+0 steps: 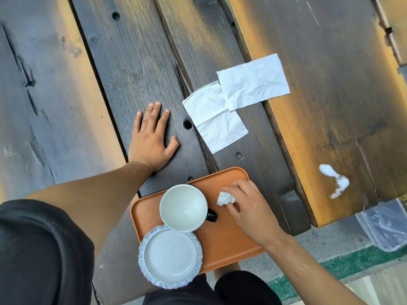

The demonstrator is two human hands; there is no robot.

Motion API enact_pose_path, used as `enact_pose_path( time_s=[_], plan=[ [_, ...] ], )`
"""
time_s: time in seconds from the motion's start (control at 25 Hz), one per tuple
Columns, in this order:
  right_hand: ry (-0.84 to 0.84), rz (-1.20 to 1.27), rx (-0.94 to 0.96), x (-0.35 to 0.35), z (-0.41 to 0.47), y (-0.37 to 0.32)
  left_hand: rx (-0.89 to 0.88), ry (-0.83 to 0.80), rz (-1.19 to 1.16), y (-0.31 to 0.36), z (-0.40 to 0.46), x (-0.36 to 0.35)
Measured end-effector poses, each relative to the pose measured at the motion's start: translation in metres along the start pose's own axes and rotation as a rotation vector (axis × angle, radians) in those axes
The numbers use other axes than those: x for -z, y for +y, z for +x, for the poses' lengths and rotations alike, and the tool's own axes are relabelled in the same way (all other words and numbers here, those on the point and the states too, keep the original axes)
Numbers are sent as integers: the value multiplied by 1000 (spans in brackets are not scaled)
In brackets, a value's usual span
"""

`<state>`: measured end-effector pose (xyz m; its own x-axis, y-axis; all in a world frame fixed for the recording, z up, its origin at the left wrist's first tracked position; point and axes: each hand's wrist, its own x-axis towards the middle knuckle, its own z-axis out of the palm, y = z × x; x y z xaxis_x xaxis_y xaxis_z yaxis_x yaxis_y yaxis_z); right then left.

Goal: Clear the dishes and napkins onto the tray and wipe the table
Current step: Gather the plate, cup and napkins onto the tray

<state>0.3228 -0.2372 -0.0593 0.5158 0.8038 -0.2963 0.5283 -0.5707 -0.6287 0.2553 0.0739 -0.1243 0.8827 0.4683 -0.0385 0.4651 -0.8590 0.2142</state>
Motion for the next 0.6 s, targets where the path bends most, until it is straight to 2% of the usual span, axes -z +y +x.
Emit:
enact_pose_path(
  time_s=[0.44,0.52,0.6],
  plan=[
    [-106,-98,-35,26,-3,-16,-2,16,-15,1,0,0],
    [-54,8,-60,39,5,-17,-3,11,-13,1,-1,0],
    [92,90,-67,48,30,-11,-4,12,-7,1,0,0]
  ],
)
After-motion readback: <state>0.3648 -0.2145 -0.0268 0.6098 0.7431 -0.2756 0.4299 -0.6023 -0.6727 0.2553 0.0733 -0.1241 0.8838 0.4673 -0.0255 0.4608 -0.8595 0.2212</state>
